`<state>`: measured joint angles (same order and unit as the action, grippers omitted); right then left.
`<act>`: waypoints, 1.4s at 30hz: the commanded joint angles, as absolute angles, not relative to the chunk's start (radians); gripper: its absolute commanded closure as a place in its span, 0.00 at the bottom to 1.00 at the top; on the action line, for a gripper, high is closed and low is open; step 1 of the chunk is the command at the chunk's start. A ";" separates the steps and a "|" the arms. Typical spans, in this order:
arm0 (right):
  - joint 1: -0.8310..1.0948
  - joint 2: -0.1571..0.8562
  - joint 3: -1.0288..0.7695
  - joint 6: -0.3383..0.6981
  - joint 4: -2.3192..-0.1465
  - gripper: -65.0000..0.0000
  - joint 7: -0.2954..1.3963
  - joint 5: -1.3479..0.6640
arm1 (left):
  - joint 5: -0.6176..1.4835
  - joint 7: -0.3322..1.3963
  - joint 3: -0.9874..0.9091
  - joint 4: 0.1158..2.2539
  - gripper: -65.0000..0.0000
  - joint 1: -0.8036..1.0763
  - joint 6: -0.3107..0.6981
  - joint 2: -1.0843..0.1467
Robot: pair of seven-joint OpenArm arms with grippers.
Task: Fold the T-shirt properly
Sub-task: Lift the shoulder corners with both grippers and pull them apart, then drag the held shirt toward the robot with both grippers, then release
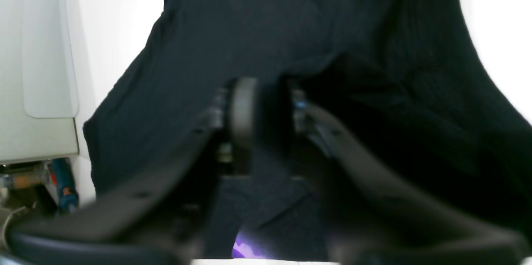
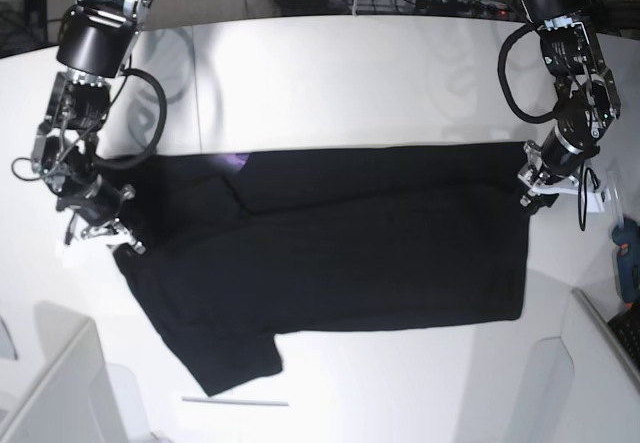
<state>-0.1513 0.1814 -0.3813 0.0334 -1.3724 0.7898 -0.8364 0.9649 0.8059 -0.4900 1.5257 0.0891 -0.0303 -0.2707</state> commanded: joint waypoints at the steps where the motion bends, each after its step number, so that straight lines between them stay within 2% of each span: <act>1: -0.174 0.196 -0.389 0.036 -1.395 0.62 0.776 -0.855 | 0.975 0.788 -0.496 1.543 0.38 0.064 -0.024 -0.286; 2: -0.174 0.196 -0.390 0.035 -1.395 0.59 0.774 -0.857 | 0.975 0.788 -0.499 1.543 0.32 0.058 -0.024 -0.286; 4: -0.170 0.194 -0.424 0.035 -1.409 0.58 0.765 -0.857 | 0.981 0.788 -0.541 1.554 0.22 0.056 -0.024 -0.285; 6: -0.131 0.179 -0.464 0.035 -1.455 0.58 0.746 -0.857 | 0.983 0.794 -0.602 1.593 0.17 0.064 -0.024 -0.282; 10: -0.030 0.150 -0.512 0.018 -1.616 0.58 0.728 -0.851 | 0.983 0.797 -0.661 1.701 0.17 0.150 -0.024 -0.277; 14: 0.093 0.116 -0.532 -0.145 -1.742 0.56 0.727 -0.852 | 0.983 0.789 -0.670 1.759 0.17 0.272 -0.024 -0.254; 17: 0.163 0.087 -0.532 -0.163 -1.779 0.51 0.725 -0.858 | 0.978 0.788 -0.670 1.755 0.17 0.337 -0.021 -0.242; 21: 0.183 0.018 -0.602 -0.165 -1.733 0.41 0.725 -0.849 | 0.978 0.788 -0.668 1.716 0.17 0.358 -0.019 -0.209; 23: 0.176 0.016 -0.613 -0.165 -1.679 0.39 0.725 -0.849 | 0.981 0.788 -0.664 1.670 0.17 0.352 -0.019 -0.208; 38: 0.110 0.028 -0.611 -0.165 -1.480 0.39 0.638 -0.734 | 0.975 0.789 -0.654 1.492 0.17 0.234 -0.019 -0.206; 42: 0.102 0.030 -0.611 -0.165 -1.463 0.39 0.636 -0.733 | 0.975 0.788 -0.578 1.474 0.17 0.200 -0.019 -0.213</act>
<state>0.1005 0.0246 -0.6125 -0.1562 -1.4643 0.6182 -0.7433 0.9749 0.7555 -0.5823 1.4712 0.2005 -0.0105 -0.2104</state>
